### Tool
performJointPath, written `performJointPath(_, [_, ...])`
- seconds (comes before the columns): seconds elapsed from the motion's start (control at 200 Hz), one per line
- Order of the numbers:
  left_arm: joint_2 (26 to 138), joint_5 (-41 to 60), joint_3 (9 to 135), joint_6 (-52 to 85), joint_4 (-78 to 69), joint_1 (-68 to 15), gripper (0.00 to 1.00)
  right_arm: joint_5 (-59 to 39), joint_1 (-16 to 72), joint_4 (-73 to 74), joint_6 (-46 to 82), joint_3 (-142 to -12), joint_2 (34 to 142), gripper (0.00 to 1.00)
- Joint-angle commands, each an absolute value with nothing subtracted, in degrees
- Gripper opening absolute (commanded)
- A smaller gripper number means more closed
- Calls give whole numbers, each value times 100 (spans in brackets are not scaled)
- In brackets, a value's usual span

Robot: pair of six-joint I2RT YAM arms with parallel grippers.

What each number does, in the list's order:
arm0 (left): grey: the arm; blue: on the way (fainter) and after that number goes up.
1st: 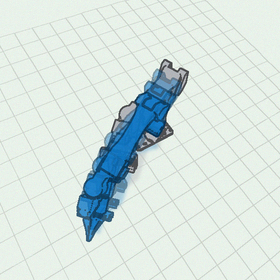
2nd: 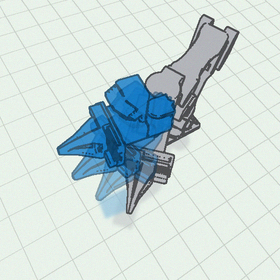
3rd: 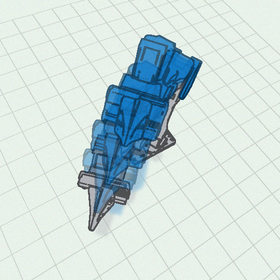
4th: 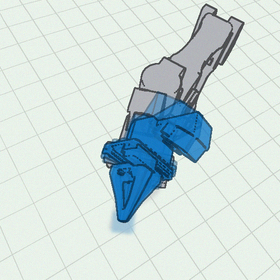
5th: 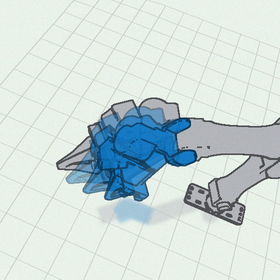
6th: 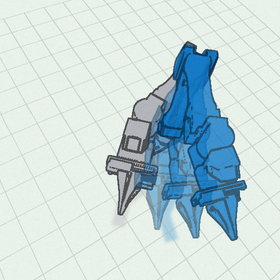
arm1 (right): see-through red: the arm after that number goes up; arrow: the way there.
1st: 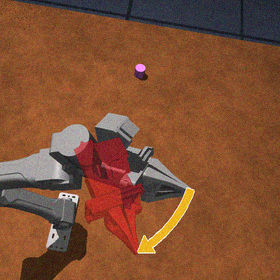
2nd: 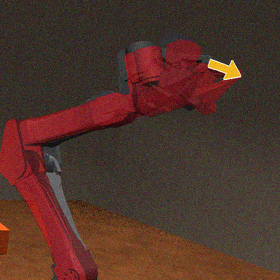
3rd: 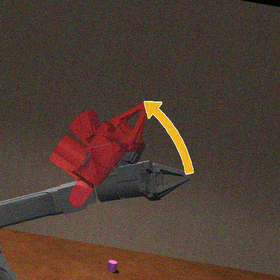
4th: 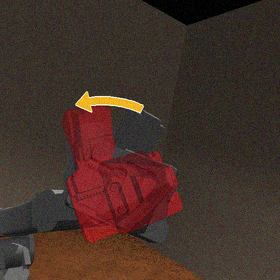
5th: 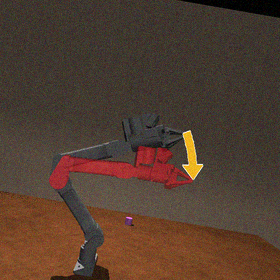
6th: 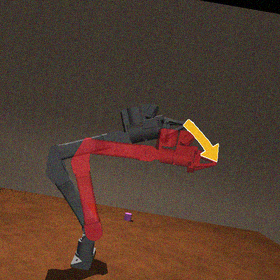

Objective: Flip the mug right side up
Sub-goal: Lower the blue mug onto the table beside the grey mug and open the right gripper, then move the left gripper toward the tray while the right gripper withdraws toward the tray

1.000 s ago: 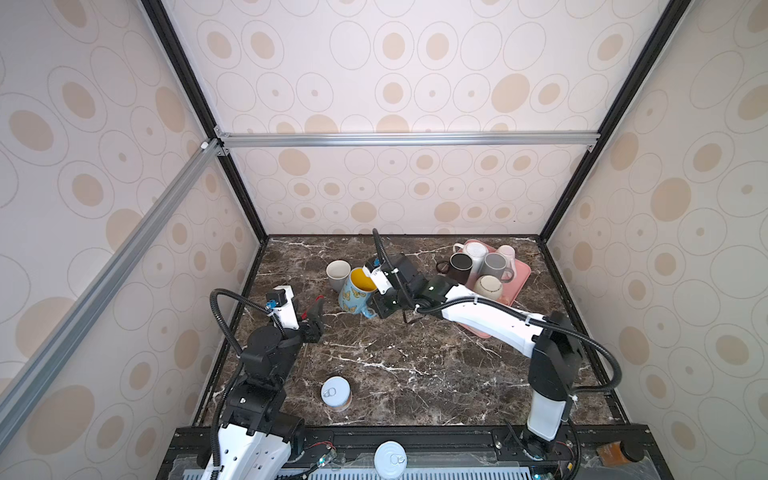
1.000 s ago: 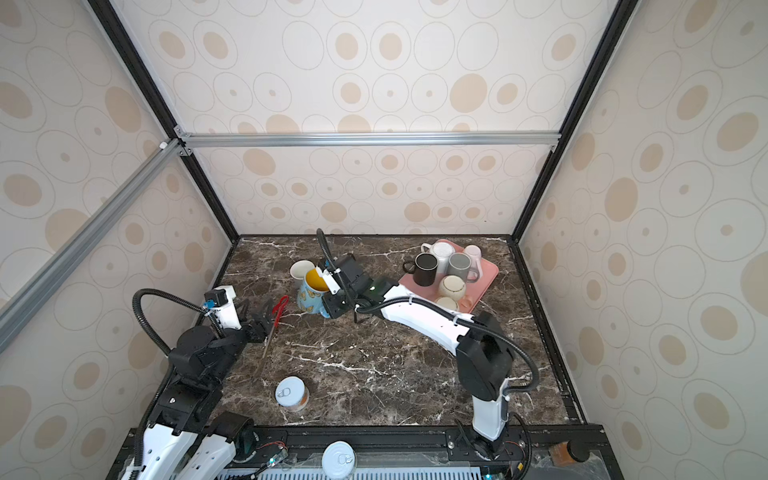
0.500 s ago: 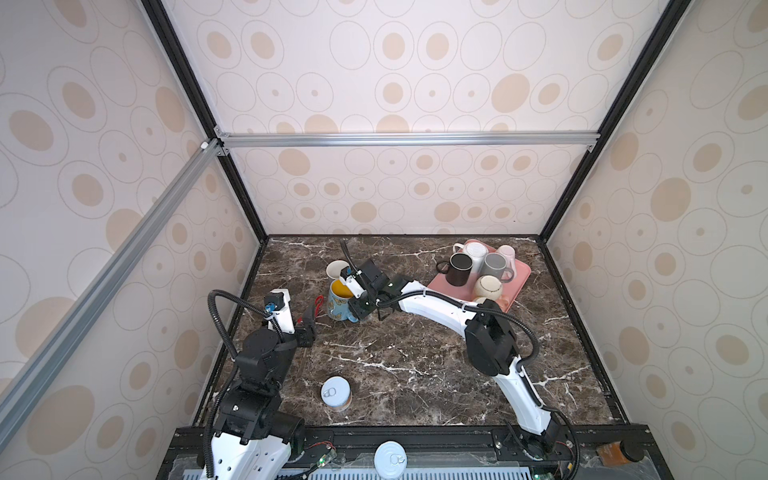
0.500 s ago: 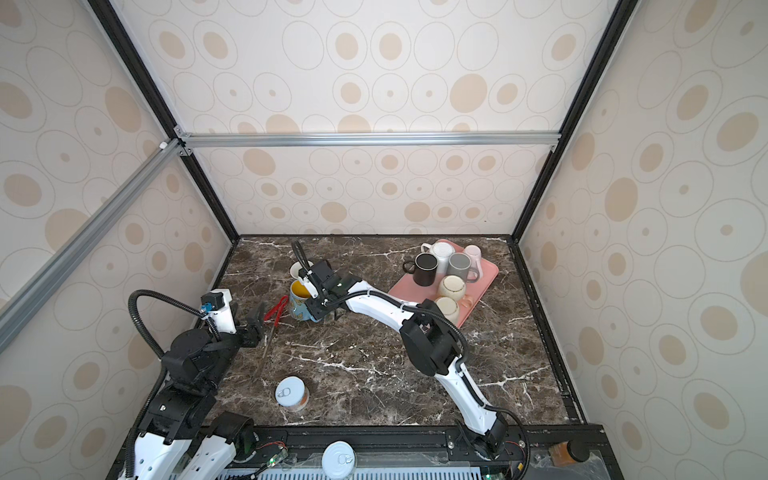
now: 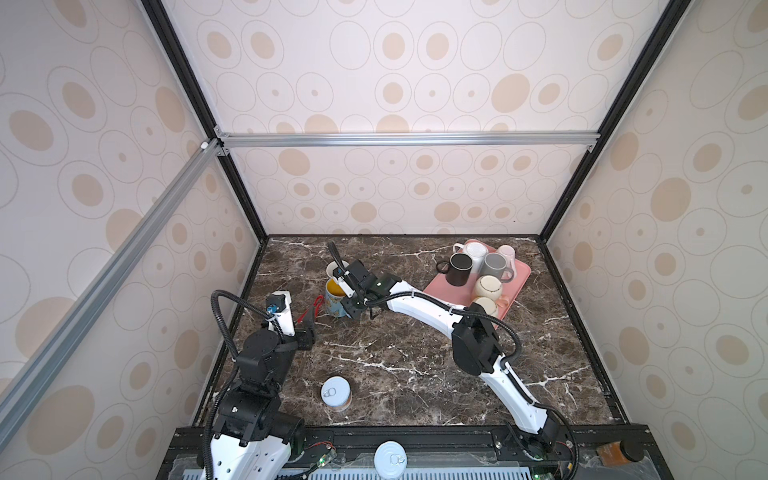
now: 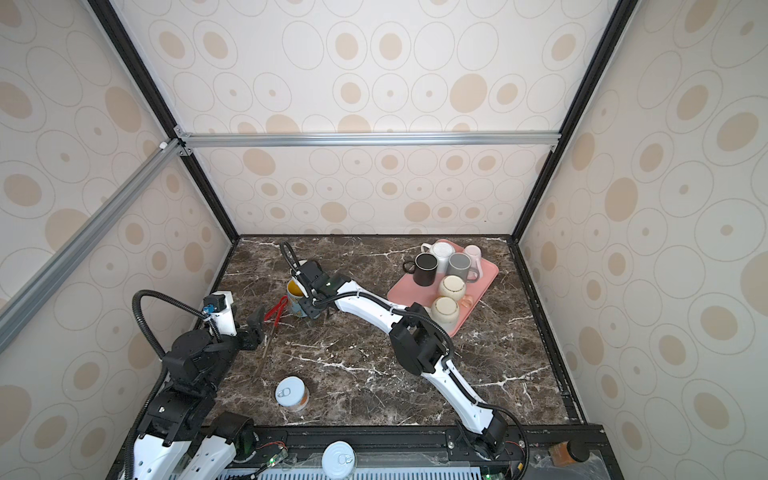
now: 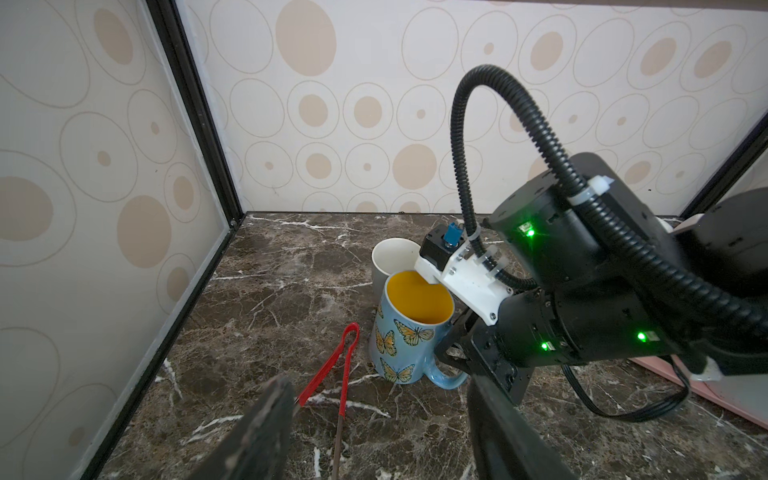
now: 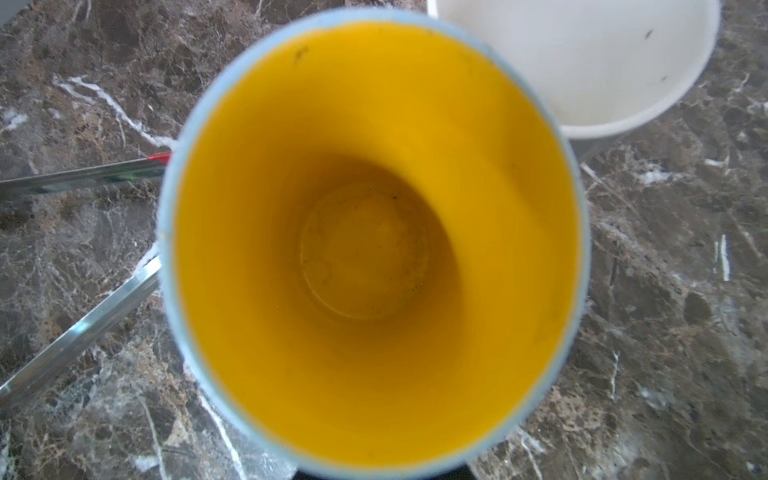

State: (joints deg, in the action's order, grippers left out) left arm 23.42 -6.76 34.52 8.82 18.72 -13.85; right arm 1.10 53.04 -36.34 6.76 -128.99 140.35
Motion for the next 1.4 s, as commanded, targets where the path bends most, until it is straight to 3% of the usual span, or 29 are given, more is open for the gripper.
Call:
performJointPath(0.0, [2303, -715, 3693, 708, 1907, -1339, 68, 152, 5348, -3382, 681, -13398, 14074, 29])
performJointPath(0.16, [2259, -677, 3683, 758, 1907, -1345, 68, 80, 5348, -3462, 719, -13460, 14036, 38])
performJointPath(0.535, [2198, -475, 3612, 895, 1872, -1344, 69, 189, 5344, -3540, 973, -13210, 13524, 41])
performJointPath(0.975, [2530, 352, 3365, 1408, 1152, -1340, 69, 762, 5345, -2934, 1502, -10981, 11719, 42])
performJointPath(1.21, [3375, 1439, 3195, 2069, -73, -1353, 69, 1700, 5297, -3009, 1783, -9198, 10179, 43])
performJointPath(1.395, [3902, 1846, 2853, 2490, -1166, -1493, 67, 1738, 4897, -3436, 2430, -8145, 9256, 43])
